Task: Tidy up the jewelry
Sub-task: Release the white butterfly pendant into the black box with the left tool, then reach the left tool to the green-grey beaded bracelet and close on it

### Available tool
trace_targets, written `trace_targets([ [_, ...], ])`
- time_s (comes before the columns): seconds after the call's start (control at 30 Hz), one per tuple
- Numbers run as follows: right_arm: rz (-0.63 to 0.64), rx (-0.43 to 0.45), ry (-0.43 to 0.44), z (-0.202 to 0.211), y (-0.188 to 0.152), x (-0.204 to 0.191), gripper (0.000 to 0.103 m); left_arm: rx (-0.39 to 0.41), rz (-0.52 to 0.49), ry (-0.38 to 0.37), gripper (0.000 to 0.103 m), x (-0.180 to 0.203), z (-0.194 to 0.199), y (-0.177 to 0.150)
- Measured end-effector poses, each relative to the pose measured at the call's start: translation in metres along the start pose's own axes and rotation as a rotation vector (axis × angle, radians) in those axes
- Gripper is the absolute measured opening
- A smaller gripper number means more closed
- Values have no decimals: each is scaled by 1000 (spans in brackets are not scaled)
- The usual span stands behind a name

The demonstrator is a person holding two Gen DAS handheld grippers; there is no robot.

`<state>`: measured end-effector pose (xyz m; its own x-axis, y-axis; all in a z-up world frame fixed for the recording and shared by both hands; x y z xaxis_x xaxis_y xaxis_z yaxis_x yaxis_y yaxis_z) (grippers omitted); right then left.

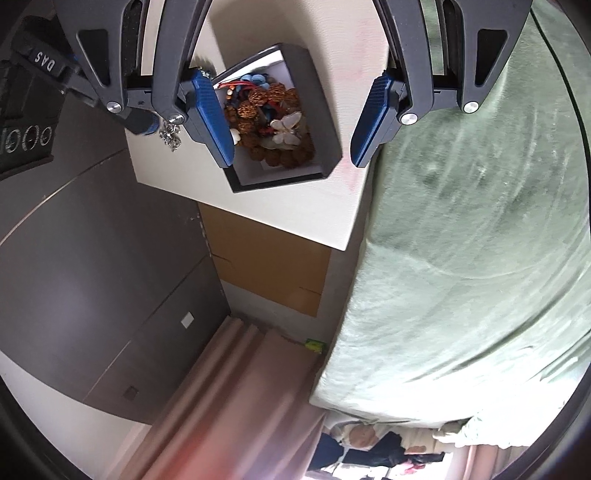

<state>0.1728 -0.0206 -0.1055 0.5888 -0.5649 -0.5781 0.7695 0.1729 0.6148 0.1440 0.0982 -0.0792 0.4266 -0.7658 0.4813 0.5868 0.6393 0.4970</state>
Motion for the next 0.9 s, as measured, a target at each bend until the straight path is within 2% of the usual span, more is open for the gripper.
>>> trace_targets([
  [0.03,-1,-7,-23,-2,-2,3,40,1,5,-2,66,-2,1,1],
  [0.1,-14,14,-64,2,-3,11,52,1,13,-3,66,-3,4,1],
  [0.2,-59,21,-82,13,-6,26,53,-2,16,-6,66,-1,7,-2],
  [0.3,-72,36,-152,31,-8,40,53,-8,3,-15,66,7,7,-8],
  [0.47,-110,54,-213,59,-14,57,56,-18,-36,-24,66,27,10,-21],
  [0.9,-153,49,-363,115,-30,94,56,-65,-167,-6,66,84,-1,-75],
])
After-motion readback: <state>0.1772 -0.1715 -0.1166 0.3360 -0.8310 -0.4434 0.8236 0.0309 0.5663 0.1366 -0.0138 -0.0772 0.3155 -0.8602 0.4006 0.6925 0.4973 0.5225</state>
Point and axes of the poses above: each gripper's, at about its wrist camera, not at the fingertips, and z roughly against the way its jaws point, x to its right, y to its top, the point moved 6 cm from there along -z, roughly the way its jaws point, and after that the axes turned 7 degrees about z, right-handed, at the moved point
